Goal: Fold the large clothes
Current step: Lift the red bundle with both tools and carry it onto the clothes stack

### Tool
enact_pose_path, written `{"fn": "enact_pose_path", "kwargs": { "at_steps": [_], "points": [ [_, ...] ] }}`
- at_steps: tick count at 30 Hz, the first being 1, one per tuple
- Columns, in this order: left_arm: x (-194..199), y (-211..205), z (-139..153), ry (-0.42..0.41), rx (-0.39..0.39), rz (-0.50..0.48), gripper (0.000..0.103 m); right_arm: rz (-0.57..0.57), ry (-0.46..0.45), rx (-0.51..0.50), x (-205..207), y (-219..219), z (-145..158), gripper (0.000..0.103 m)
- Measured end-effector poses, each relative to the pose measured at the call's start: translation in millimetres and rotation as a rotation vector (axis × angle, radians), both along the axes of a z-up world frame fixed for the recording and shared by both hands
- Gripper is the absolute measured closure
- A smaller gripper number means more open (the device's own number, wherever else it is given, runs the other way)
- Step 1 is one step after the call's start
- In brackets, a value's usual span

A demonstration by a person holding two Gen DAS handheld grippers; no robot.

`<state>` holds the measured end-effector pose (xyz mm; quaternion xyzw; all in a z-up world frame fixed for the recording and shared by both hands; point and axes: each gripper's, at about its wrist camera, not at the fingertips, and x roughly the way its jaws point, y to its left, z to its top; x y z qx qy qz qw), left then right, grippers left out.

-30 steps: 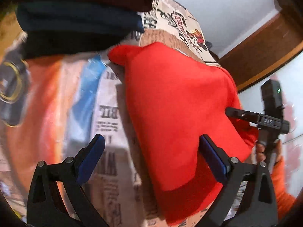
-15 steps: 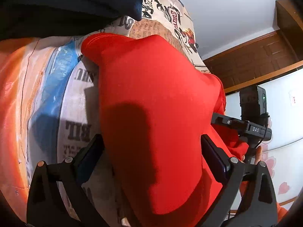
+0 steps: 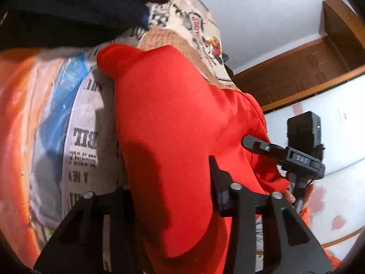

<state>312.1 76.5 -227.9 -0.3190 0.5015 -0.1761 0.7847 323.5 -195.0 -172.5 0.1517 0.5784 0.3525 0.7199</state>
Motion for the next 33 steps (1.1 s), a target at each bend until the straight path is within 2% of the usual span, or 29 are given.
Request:
{"fn": "enact_pose_path", "kwargs": {
  "at_steps": [5,10,13,17,22,25,28,30,33],
  "points": [
    [-18.7,-7.0,51.6,-0.098,0.081,-0.009,0.065,-0.004,-0.104,0.013,-22.1,3.8,44.4,0.078],
    [-28.8,9.4,125.9,-0.226,0.138,0.006,0.065,0.004,-0.222,0.054,-32.8,23.0,99.5,0.078],
    [-27.8,34.9,176.6,-0.308,0.155,0.035,0.065,0.017,-0.306,0.091,-32.8,48.0,142.1,0.079],
    [-10.2,70.5,228.7,-0.369,0.156,0.075,0.065,0.040,-0.408,0.133,-24.8,81.7,193.3,0.079],
    [7.2,133.4,286.1,-0.445,0.188,0.140,0.065,0.061,-0.473,0.176,-0.9,127.5,229.2,0.079],
    [27.7,157.6,301.6,-0.472,0.225,0.167,0.065,0.063,-0.516,0.192,19.3,157.4,244.7,0.079],
    [61.7,186.2,303.3,-0.468,0.245,0.197,0.065,0.059,-0.527,0.202,46.0,186.9,248.7,0.078],
    [86.1,208.4,293.7,-0.446,0.248,0.225,0.064,0.058,-0.522,0.195,64.4,204.1,241.8,0.078],
    [121.7,228.6,260.6,-0.391,0.284,0.231,0.061,0.055,-0.510,0.151,88.7,228.3,219.7,0.078]
  ]
}}
